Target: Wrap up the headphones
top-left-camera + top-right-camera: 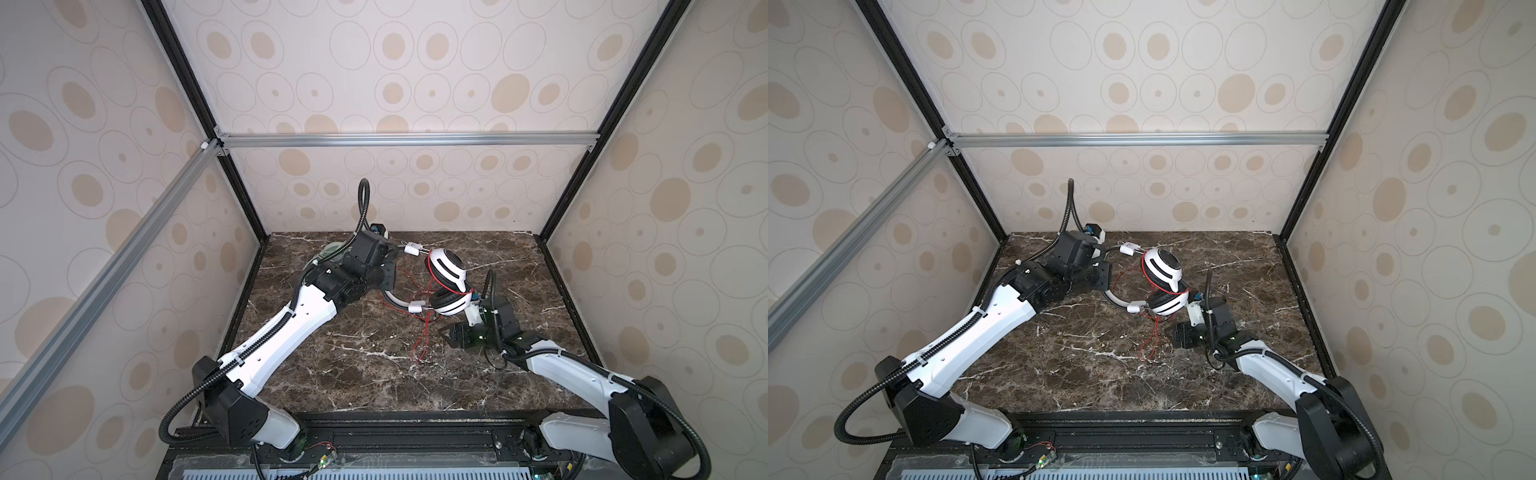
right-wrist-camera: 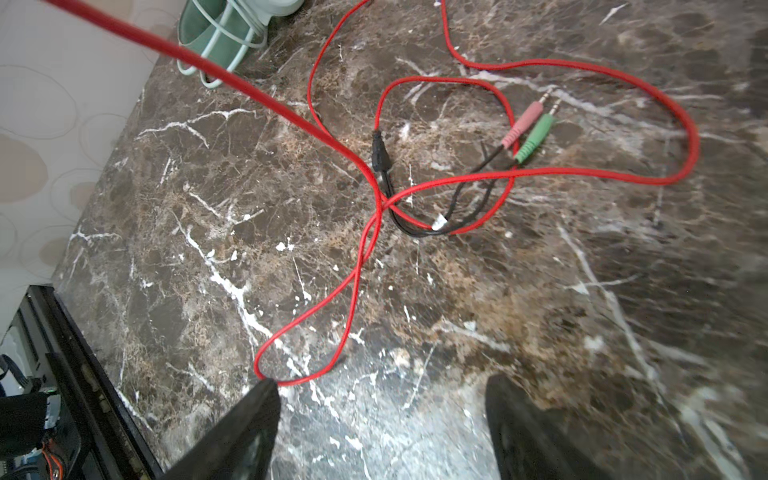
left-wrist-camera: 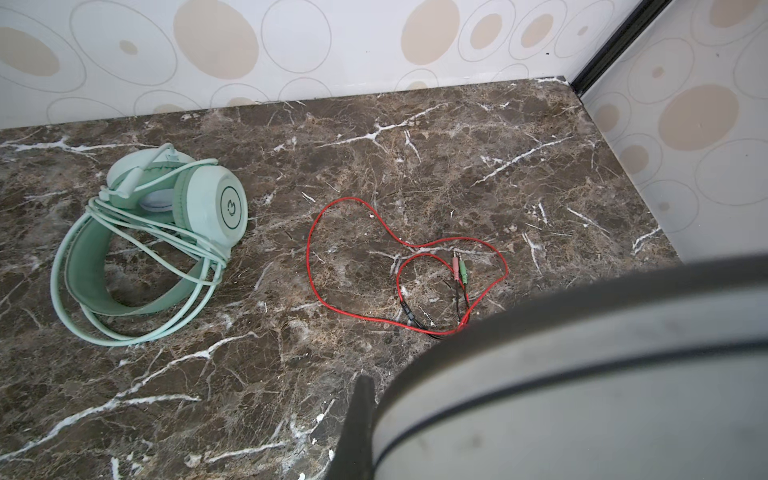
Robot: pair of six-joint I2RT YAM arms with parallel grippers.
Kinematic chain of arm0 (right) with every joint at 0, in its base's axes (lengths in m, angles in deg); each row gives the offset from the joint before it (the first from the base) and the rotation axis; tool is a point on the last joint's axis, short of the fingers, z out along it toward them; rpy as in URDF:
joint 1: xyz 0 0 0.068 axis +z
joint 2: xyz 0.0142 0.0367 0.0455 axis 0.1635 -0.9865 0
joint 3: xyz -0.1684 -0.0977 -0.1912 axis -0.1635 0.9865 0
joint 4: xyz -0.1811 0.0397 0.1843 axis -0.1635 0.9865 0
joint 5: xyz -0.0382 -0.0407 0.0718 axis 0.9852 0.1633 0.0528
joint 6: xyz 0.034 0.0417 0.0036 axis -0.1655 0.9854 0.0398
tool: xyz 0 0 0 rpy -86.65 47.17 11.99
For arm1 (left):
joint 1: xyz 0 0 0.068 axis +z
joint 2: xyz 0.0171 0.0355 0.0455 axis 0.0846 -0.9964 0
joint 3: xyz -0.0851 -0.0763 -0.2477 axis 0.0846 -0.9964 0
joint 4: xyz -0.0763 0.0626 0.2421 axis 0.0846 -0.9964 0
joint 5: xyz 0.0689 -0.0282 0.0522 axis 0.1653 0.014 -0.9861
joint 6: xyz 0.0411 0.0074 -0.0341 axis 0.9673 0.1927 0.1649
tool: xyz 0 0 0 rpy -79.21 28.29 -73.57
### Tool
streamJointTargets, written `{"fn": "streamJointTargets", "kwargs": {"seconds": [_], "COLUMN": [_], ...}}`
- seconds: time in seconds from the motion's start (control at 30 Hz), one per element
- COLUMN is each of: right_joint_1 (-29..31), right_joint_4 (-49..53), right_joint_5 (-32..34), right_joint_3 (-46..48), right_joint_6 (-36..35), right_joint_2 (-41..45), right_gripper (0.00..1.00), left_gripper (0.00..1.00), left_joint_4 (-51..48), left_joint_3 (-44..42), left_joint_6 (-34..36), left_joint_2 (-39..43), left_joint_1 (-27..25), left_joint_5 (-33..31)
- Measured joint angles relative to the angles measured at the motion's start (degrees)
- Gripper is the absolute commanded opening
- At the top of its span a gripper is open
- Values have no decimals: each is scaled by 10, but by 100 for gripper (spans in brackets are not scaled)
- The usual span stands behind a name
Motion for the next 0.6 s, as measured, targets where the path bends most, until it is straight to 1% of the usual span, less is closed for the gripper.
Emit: {"fn": "streamJointTargets", "kwargs": {"seconds": [0.1, 0.27, 0.47, 0.6], "right_joint_1": [0, 0, 1, 1], "right_joint_4": [-55, -130, -195, -216], "right_joint_5": [-14, -30, -41, -40], "right_joint_3": [0, -15, -67, -105], "right_joint_6": [5, 10, 12, 15], "right_joint_2": [-37, -104, -187, -227], "right_gripper": [75, 64, 60, 56], "left_gripper": [0, 0, 0, 0], "left_joint_4": [2, 6, 6, 6], "left_joint_3": [-1, -2, -2, -3], "left_joint_6": [0, 0, 0, 0], "left_joint_2": [0, 0, 0, 0], "left_joint_1": [0, 0, 0, 0], "left_joint_5": [4, 9, 13, 17]}}
